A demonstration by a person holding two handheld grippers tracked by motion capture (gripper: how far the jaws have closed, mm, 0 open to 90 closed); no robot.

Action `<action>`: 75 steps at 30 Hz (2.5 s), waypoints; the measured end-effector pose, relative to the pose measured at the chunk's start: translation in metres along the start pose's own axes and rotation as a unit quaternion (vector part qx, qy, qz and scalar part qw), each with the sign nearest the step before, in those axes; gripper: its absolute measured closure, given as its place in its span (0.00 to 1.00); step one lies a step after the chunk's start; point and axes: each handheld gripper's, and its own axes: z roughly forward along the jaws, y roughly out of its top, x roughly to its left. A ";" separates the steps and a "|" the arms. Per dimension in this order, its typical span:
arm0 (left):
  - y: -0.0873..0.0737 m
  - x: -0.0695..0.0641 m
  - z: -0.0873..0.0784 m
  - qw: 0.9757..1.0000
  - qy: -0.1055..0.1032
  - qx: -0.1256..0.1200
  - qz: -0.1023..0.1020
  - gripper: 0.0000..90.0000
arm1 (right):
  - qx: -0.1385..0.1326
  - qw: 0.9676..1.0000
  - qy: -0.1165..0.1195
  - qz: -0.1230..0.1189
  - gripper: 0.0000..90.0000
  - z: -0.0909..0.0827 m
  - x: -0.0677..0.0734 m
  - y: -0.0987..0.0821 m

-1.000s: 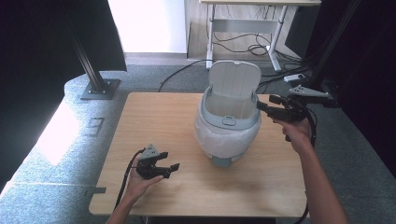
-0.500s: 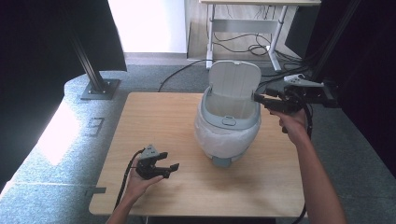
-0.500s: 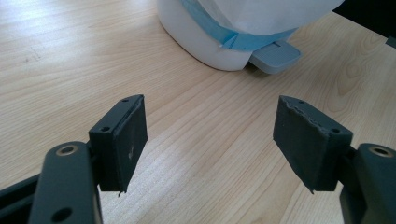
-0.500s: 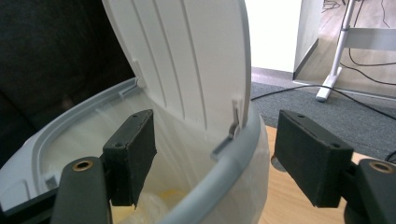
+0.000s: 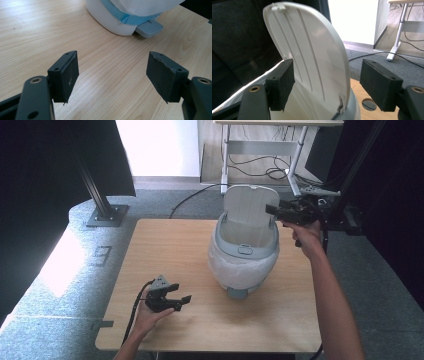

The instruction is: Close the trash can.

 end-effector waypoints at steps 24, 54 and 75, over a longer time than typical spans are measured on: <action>-0.001 -0.001 0.002 1.000 -0.007 0.001 -0.003 0.29 | 0.017 0.997 0.068 -0.042 0.15 -0.007 0.025 -0.010; -0.004 -0.003 0.004 1.000 -0.006 0.006 -0.004 0.29 | 0.048 0.995 0.051 -0.074 0.07 -0.015 0.051 -0.050; -0.005 -0.003 0.005 1.000 -0.005 0.010 -0.004 0.29 | 0.095 0.991 -0.043 -0.084 0.09 0.008 0.077 -0.047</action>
